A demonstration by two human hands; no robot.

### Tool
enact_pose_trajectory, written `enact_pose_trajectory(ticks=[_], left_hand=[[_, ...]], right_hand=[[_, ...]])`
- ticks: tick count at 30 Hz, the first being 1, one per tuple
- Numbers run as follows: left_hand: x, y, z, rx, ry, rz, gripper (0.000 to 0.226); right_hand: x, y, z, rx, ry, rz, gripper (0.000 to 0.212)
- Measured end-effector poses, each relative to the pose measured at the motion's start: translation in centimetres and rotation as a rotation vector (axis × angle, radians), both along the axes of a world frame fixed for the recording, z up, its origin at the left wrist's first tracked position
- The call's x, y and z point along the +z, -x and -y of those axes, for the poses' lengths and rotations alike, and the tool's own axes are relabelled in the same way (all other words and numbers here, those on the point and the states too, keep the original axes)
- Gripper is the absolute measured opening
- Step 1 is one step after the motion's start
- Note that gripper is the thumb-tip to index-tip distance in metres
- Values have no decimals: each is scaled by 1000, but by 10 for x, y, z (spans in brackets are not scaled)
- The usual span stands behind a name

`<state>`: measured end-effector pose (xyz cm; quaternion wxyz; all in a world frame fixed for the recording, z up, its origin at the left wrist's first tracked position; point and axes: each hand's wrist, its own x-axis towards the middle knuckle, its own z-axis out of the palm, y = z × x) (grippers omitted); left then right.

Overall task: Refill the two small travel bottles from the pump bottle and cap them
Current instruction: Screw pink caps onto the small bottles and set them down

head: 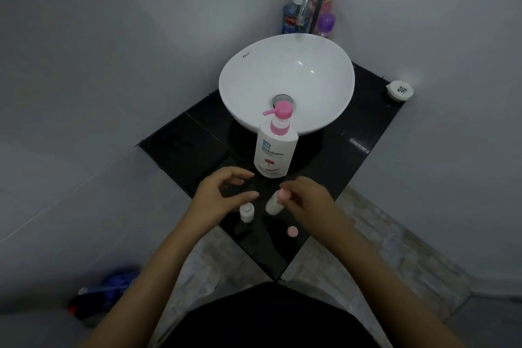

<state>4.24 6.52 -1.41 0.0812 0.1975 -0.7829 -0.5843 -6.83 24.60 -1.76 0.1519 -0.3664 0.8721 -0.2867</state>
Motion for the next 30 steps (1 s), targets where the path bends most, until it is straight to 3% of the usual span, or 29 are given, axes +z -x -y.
enact_pose_trajectory(ticks=[9, 18, 25, 30], left_hand=[[-37, -20, 12, 57, -10, 90, 29], [-61, -21, 12, 36, -5, 137, 36], [-78, -14, 7, -17, -51, 205, 54], [-81, -9, 4, -53, -51, 194, 55]], right_hand=[[-43, -2, 12, 182, -306, -71, 38], [-45, -2, 12, 146, -295, -58, 42], [-42, -3, 0, 85, -284, -17, 57], [-45, -6, -4, 72, -237, 41, 41]])
